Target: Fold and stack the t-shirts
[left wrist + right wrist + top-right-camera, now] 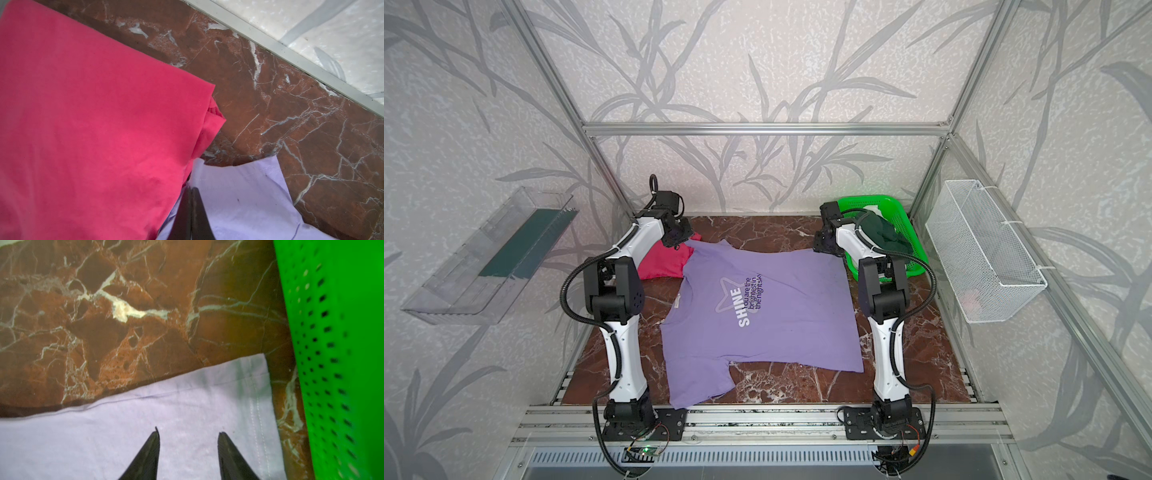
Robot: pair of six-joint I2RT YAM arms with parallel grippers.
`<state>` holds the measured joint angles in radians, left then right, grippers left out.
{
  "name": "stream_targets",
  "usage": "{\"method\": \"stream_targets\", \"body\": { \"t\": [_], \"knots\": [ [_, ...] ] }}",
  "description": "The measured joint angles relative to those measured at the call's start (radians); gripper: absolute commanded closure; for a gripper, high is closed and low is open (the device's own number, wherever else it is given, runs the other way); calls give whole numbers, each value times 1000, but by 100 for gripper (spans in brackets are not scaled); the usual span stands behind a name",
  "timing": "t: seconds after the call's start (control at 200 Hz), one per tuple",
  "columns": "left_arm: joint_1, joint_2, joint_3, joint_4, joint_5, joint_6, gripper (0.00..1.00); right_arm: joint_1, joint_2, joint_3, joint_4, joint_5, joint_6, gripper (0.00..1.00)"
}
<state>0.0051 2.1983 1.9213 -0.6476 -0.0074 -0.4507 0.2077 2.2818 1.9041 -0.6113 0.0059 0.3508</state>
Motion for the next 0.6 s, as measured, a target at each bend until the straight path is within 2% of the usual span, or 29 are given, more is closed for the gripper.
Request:
{"method": "stream_targets", "body": {
  "t": [0.285, 0.6],
  "knots": [
    [22, -107, -104, 61, -29, -37, 100, 0, 97, 147, -59, 61, -6, 54],
    [23, -111, -107, 79, -26, -43, 100, 14, 246, 362, -147, 109, -8, 54]
  ]
}}
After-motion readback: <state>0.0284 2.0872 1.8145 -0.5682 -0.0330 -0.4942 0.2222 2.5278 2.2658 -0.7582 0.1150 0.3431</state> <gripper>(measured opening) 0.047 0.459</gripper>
